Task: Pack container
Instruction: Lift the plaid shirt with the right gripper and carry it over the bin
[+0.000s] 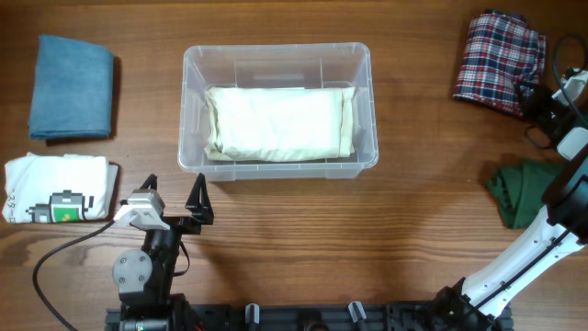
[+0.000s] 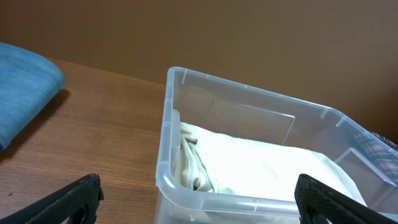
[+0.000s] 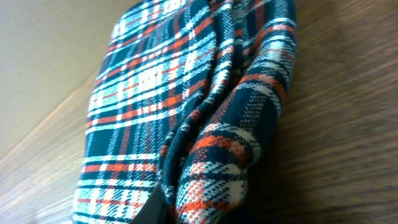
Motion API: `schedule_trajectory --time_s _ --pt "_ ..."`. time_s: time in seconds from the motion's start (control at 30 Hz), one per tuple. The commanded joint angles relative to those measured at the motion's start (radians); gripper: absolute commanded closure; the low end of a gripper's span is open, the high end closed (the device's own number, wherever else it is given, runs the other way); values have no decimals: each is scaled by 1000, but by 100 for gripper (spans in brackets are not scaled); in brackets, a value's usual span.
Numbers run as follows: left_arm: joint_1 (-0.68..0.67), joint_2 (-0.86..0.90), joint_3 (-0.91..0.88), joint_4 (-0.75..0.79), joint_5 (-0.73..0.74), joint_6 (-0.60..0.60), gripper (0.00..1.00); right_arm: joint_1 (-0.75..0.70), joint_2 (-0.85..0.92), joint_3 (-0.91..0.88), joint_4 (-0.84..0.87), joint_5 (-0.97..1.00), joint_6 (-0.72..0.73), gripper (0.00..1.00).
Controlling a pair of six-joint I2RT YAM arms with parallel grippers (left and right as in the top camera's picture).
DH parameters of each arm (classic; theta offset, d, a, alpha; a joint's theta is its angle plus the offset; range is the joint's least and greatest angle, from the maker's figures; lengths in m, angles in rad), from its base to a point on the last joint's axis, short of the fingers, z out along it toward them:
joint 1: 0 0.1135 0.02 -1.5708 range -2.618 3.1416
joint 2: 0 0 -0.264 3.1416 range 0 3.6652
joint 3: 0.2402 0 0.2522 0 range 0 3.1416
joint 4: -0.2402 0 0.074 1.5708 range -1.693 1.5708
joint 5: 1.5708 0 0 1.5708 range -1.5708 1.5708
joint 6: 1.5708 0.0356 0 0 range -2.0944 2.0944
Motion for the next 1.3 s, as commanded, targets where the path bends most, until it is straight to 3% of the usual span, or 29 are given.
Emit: schedule_trajectory --time_s 0.0,0.53,0.77,0.9,1.03,1.27 --pt "0 -7 -5 -4 -2 16 0 9 -58 3 3 -135 7 96" --pt "0 -7 -5 -4 -2 16 0 149 -533 3 -116 -225 124 96" --pt "0 -7 -5 -4 -2 16 0 289 -679 3 -110 -381 294 96" --pt "0 -7 -5 -4 -2 16 0 447 -765 3 -96 -391 367 96" --pt "0 -7 -5 -4 -2 16 0 620 -793 3 -85 -312 353 96" --pt "0 -7 -5 -4 -2 16 0 949 -786 3 -193 11 169 96"
